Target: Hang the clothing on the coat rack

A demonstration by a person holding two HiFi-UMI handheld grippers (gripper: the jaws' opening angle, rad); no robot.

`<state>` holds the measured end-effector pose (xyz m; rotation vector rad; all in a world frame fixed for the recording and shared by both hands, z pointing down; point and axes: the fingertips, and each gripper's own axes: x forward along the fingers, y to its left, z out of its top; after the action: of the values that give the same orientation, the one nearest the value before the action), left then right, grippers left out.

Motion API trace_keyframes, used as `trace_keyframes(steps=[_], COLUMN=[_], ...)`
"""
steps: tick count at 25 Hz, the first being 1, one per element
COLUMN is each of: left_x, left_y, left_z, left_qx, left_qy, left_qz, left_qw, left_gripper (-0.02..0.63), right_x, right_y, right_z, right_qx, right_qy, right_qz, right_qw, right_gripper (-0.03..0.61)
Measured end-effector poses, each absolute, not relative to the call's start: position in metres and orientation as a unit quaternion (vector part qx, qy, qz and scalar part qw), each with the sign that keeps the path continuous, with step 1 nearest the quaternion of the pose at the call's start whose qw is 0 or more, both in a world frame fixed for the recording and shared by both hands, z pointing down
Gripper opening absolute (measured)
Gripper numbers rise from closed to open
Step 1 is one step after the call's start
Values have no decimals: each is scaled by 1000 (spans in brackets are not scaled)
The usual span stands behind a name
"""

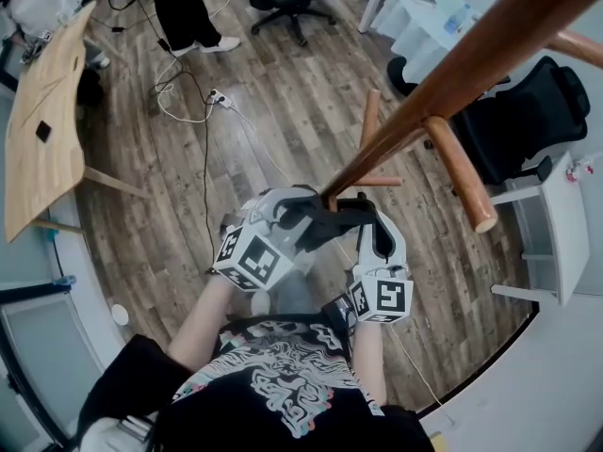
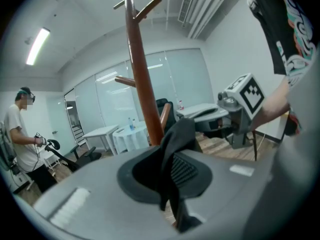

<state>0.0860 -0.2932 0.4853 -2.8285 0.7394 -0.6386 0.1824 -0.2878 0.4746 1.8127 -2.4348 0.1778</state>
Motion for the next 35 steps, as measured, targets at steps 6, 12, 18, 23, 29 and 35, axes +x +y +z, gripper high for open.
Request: trace_keyframes(steps=[6, 12, 18, 23, 29, 35], left_x=[81, 82, 86, 87, 85, 88], left_y=[-303, -316, -323, -329, -332, -336], left_z=[498, 509, 525, 533, 546, 560], left_qx=[-940, -939, -938, -938, -937, -936], left_qy=[252, 256, 255, 253, 257, 253], left_qz=[-221, -226, -232, -236, -237, -242], left_qw=[58, 39, 23, 9, -12, -29], left_gripper=[18, 18, 18, 18, 18, 18], right_x=[178, 178, 182, 183, 178, 179], right_y=[-300, -314, -321, -329, -334, -340], right_z=[485, 496, 510, 518, 535, 548], right_qx=[591, 588, 584, 578, 571, 568], right_qy=[-802, -801, -803, -805, -807, -807], right_qz=[67, 82, 89, 94, 104, 109], right_qw=[58, 69, 80, 94, 107, 117], right_gripper=[3, 3, 3, 3, 3, 3])
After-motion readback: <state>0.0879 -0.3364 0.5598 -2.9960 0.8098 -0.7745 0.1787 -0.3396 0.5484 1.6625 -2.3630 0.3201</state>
